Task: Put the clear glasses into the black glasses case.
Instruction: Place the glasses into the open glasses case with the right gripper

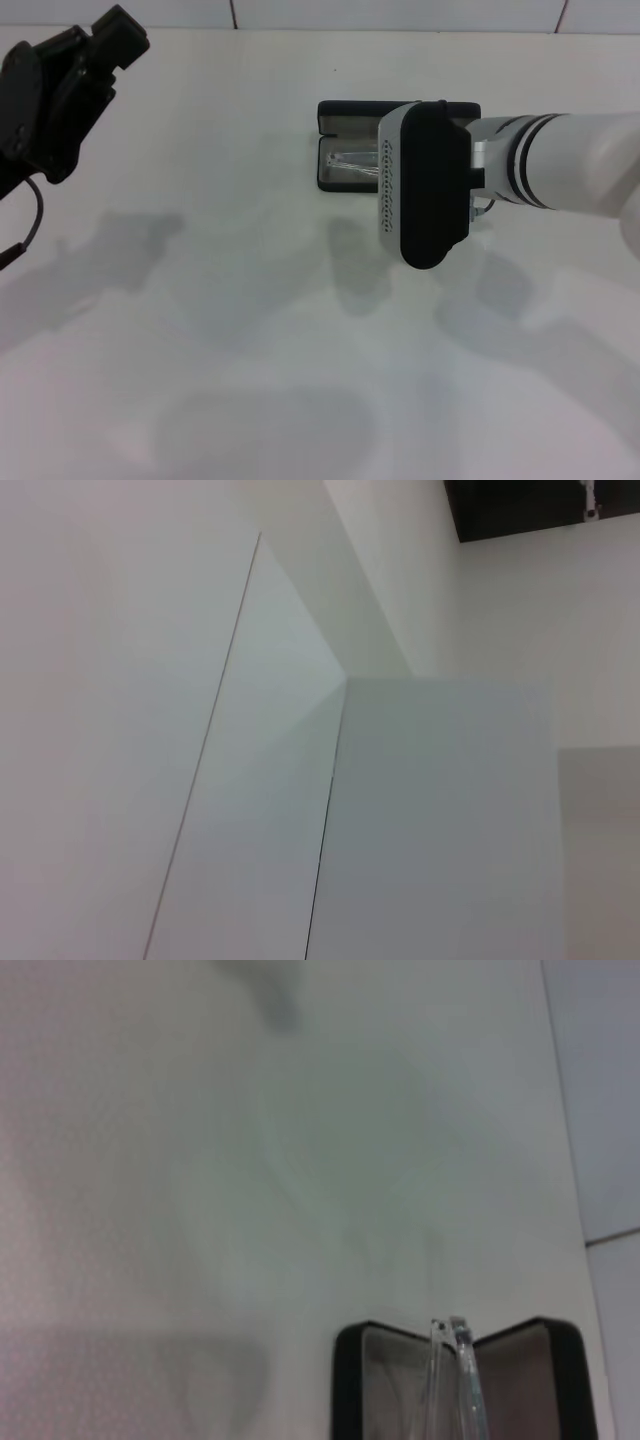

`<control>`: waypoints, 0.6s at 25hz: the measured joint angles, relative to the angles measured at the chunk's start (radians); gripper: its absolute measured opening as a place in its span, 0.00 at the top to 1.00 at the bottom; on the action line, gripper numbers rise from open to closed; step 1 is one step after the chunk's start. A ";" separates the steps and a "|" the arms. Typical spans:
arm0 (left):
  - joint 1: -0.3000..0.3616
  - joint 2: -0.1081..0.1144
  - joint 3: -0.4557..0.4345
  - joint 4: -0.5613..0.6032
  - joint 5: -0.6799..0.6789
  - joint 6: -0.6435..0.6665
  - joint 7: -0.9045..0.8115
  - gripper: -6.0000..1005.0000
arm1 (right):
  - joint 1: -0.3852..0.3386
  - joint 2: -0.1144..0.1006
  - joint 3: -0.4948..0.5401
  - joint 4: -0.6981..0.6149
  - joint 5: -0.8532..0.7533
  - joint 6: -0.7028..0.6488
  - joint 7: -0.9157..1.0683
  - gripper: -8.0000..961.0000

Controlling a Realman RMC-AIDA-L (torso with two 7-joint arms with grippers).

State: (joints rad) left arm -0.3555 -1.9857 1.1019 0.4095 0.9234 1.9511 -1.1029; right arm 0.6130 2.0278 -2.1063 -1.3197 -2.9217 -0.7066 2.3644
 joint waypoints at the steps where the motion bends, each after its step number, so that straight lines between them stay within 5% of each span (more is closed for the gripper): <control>1: 0.000 -0.001 0.001 0.000 0.000 0.000 0.000 0.93 | 0.003 0.000 0.000 0.010 0.000 0.009 0.003 0.91; 15: 0.001 -0.014 0.000 0.000 0.015 0.000 0.000 0.93 | 0.035 0.000 -0.007 0.128 -0.001 0.122 0.012 0.91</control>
State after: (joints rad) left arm -0.3542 -1.9996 1.1015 0.4095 0.9385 1.9511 -1.1029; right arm 0.6478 2.0279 -2.1134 -1.1920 -2.9222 -0.5847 2.3761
